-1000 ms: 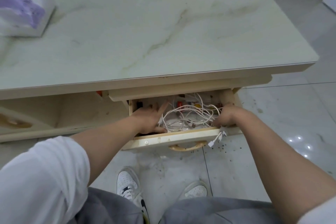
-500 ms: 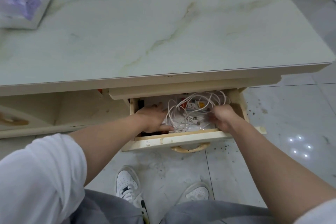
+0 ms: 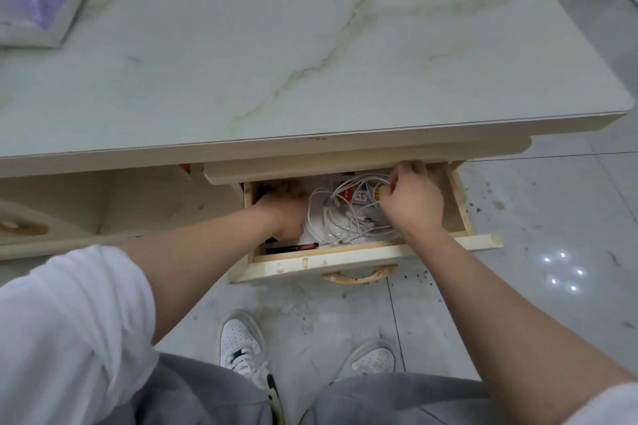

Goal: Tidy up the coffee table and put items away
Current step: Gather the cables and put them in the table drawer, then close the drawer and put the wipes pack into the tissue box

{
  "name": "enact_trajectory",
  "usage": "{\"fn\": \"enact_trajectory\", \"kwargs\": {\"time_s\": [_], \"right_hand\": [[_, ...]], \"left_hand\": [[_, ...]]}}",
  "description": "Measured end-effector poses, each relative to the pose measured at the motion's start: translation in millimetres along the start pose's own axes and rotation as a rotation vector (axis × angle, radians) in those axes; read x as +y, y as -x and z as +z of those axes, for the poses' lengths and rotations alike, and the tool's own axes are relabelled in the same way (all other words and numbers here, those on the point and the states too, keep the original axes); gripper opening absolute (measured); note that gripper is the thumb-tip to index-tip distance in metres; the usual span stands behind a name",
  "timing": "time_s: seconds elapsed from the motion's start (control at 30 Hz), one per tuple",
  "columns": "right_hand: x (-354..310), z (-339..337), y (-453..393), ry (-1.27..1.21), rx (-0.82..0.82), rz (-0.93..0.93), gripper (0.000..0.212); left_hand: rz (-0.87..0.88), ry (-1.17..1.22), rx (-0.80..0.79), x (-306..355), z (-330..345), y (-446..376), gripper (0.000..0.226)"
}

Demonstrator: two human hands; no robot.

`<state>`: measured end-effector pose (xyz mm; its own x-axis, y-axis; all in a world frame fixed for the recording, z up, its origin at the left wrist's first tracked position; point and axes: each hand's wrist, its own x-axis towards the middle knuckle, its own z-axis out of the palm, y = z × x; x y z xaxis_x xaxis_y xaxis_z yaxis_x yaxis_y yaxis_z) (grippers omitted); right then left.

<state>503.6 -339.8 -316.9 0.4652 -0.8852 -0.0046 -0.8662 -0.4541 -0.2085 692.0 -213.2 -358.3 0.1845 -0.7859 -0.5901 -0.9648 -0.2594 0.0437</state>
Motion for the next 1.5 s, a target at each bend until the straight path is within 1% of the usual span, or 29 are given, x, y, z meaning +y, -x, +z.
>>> {"fn": "enact_trajectory", "kwargs": {"time_s": [0.07, 0.13, 0.17, 0.23, 0.27, 0.3, 0.33, 0.37, 0.4, 0.43, 0.47, 0.5, 0.53, 0.57, 0.63, 0.67, 0.73, 0.8, 0.83, 0.97, 1.0, 1.13, 1.2, 1.27, 1.33, 1.4, 1.47, 1.5], "right_hand": [[-3, -1, 5, -0.014, -0.043, -0.032, 0.019], [-7, -14, 9, -0.038, -0.049, -0.063, 0.018], [-7, -21, 11, -0.048, -0.056, -0.053, 0.017], [-4, -34, 18, -0.069, -0.053, 0.045, 0.020], [-4, -42, 24, -0.088, -0.012, 0.114, 0.027], [-5, -48, 29, -0.120, 0.046, 0.215, 0.039], [-7, -57, 35, -0.174, 0.096, 0.360, 0.059], [-11, -67, 41, -0.249, 0.114, 0.529, 0.081], [-10, -66, 42, -0.354, 0.083, 0.712, 0.101], [-9, -65, 45, -0.467, 0.024, 0.869, 0.114], [-6, -58, 48, -0.601, -0.069, 0.997, 0.120], [-2, -49, 50, -0.762, -0.161, 1.053, 0.121], [0, -42, 51, -0.931, -0.250, 1.056, 0.115], [8, -24, 51, -1.058, -0.309, 1.065, 0.101], [9, -11, 52, -1.168, -0.350, 1.060, 0.077], [1, -17, 56, -1.182, -0.368, 1.060, 0.072], [-13, -27, 60, -1.167, -0.364, 1.053, 0.073], [-23, -30, 58, -1.176, -0.324, 1.049, 0.072], [-26, -30, 55, -1.188, -0.292, 1.044, 0.067], [-39, -25, 44, -1.359, -0.262, 0.972, 0.035], [-43, -21, 43, -1.403, -0.271, 0.945, 0.031], [-63, -14, 33, -1.471, -0.272, 0.781, 0.039], [-65, -11, 25, -1.514, -0.279, 0.767, 0.037], [-64, -7, 19, -1.543, -0.303, 0.789, 0.030], [-66, -5, 25, -1.462, -0.363, 0.767, 0.028], [-80, -13, 34, -1.299, -0.501, 0.642, 0.026], [-104, -40, 48, -1.053, -0.715, 0.385, 0.017], [-115, -59, 53, -0.960, -0.781, 0.231, 0.016]], "left_hand": [[0.081, -0.008, 0.014, -1, -9, 15, 0.049], [0.244, -0.045, 0.093, -3, -29, 42, 0.029], [0.351, -0.070, 0.181, -3, -43, 59, 0.023], [0.606, -0.132, 0.474, -1, -76, 95, 0.019], [0.704, -0.168, 0.661, 0, -93, 115, 0.018], [0.743, -0.177, 0.837, 1, -109, 128, 0.020], [0.717, -0.154, 0.967, 0, -123, 138, 0.026], [0.629, -0.131, 1.022, -3, -137, 146, 0.037], [0.500, -0.121, 0.992, -8, -148, 147, 0.049], [0.364, -0.127, 0.900, -14, -155, 147, 0.059], [0.256, -0.124, 0.785, -21, -158, 145, 0.067], [0.183, -0.113, 0.674, -27, -156, 142, 0.072], [0.146, -0.109, 0.588, -33, -153, 137, 0.074], [0.137, -0.111, 0.539, -37, -148, 132, 0.074], [0.137, -0.113, 0.546, -40, -143, 129, 0.073], [0.140, -0.104, 0.559, -40, -144, 128, 0.071], [0.148, -0.097, 0.557, -39, -145, 128, 0.069], [0.141, -0.092, 0.565, -38, -144, 128, 0.067], [0.138, -0.080, 0.570, -38, -144, 128, 0.065], [0.146, -0.032, 0.581, -40, -143, 128, 0.058], [0.149, -0.026, 0.578, -40, -143, 127, 0.056], [0.139, -0.022, 0.580, -43, -142, 124, 0.055], [0.137, -0.014, 0.581, -42, -142, 123, 0.055], [0.132, -0.010, 0.577, -42, -142, 122, 0.054], [0.130, 0.000, 0.571, -41, -143, 122, 0.054], [0.122, 0.009, 0.565, -40, -144, 123, 0.053], [0.116, 0.043, 0.547, -39, -146, 125, 0.052], [0.110, 0.068, 0.532, -39, -148, 124, 0.052]]}}
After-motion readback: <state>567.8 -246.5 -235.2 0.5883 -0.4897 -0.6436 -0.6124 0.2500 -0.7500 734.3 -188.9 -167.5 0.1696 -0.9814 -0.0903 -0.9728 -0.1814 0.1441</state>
